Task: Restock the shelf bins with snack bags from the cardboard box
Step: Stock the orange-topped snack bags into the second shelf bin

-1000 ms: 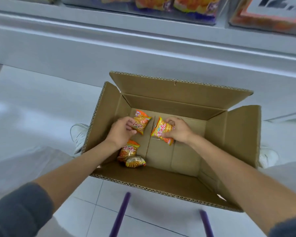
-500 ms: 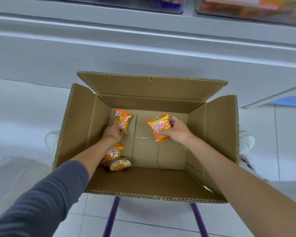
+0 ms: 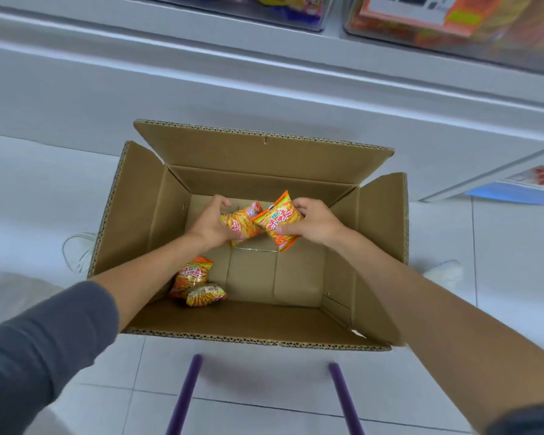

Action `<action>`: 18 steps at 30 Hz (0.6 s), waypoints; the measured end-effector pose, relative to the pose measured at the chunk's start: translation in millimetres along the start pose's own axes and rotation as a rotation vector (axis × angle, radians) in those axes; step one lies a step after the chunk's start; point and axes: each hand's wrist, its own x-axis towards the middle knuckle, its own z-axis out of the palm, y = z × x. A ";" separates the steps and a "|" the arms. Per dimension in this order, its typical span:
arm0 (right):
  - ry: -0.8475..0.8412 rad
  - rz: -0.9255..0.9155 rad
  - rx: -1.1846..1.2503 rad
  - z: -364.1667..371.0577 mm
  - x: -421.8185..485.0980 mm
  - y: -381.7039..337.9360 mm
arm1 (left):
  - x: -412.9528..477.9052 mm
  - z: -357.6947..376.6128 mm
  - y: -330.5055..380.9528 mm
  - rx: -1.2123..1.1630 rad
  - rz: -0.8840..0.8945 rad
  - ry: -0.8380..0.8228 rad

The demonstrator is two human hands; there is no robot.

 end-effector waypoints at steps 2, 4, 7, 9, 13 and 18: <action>-0.067 -0.049 -0.068 -8.9 -9.8 -11.8 | -12.2 -14.7 16.5 -0.092 0.031 -0.114; -0.114 -0.092 -0.145 -17.7 -22.7 -22.5 | -28.7 -30.3 36.2 -0.129 0.059 -0.219; -0.116 -0.178 -0.250 -31.3 -44.3 -35.7 | -53.1 -47.7 68.8 -0.125 0.107 -0.292; -0.116 -0.229 -0.293 -41.3 -59.7 -44.8 | -66.8 -56.9 90.4 -0.137 0.129 -0.297; -0.130 -0.298 -0.244 -61.2 -94.3 -66.0 | -92.3 -73.2 133.3 -0.212 0.195 -0.265; -0.044 -0.366 -0.035 -90.1 -131.4 -87.3 | -130.3 -82.2 191.7 -0.312 0.232 -0.296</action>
